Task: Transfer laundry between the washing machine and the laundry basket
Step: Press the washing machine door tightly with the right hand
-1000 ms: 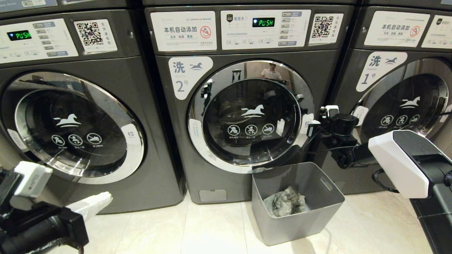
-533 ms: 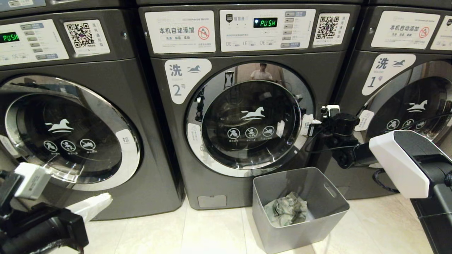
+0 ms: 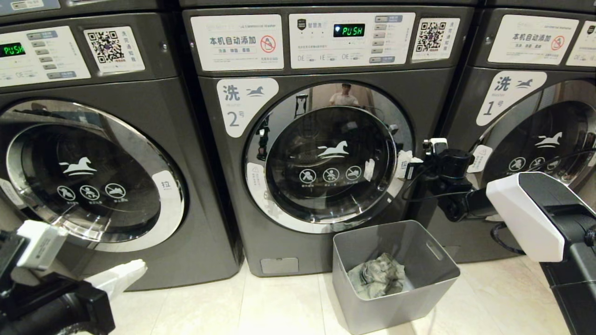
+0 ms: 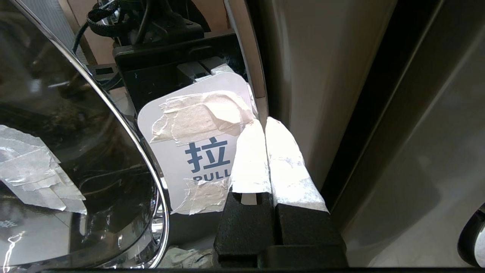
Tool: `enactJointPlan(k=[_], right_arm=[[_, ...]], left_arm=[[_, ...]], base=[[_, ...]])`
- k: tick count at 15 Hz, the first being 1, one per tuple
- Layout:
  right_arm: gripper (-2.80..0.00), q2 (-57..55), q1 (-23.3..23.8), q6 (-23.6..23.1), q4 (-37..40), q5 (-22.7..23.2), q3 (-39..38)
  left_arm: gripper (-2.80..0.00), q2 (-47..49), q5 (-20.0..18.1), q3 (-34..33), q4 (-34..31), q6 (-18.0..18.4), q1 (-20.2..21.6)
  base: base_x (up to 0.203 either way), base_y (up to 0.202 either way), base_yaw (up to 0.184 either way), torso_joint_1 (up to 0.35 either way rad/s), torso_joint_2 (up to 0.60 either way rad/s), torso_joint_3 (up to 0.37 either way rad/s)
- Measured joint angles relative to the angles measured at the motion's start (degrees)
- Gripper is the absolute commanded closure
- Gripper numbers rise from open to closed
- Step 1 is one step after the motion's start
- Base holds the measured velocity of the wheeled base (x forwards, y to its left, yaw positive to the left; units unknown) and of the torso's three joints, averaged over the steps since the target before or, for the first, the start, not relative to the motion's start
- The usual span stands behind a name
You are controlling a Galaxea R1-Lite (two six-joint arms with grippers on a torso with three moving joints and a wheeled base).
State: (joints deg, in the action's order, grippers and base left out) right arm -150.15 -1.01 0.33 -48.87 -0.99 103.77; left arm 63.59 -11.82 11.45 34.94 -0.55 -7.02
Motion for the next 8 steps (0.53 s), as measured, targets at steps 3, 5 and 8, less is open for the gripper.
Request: enactJointPlan(k=[3, 5, 8], right_arm=[[0.0, -1.0, 0.0, 0.1, -0.7, 1.5, 1.1], [0.0, -1.3, -0.1, 0.2, -0.9, 2.5, 1.2], [0.0, -1.5, -0.5, 0.2, -0.8, 3.5, 1.2]], left_arm=[[0.0, -0.9, 0.0, -0.4, -0.1, 0.0, 0.0], [0.0, -1.4, -0.1, -0.8, -0.1, 0.0, 0.0], [0.0, -1.8, -0.1, -0.9, -0.1, 0.0, 0.0]], base=[[0.0, 0.0, 0.0, 0.0, 0.0, 0.0], [0.0, 0.0, 0.0, 0.0, 0.0, 0.0], [0.0, 0.0, 0.0, 0.0, 0.0, 0.0]])
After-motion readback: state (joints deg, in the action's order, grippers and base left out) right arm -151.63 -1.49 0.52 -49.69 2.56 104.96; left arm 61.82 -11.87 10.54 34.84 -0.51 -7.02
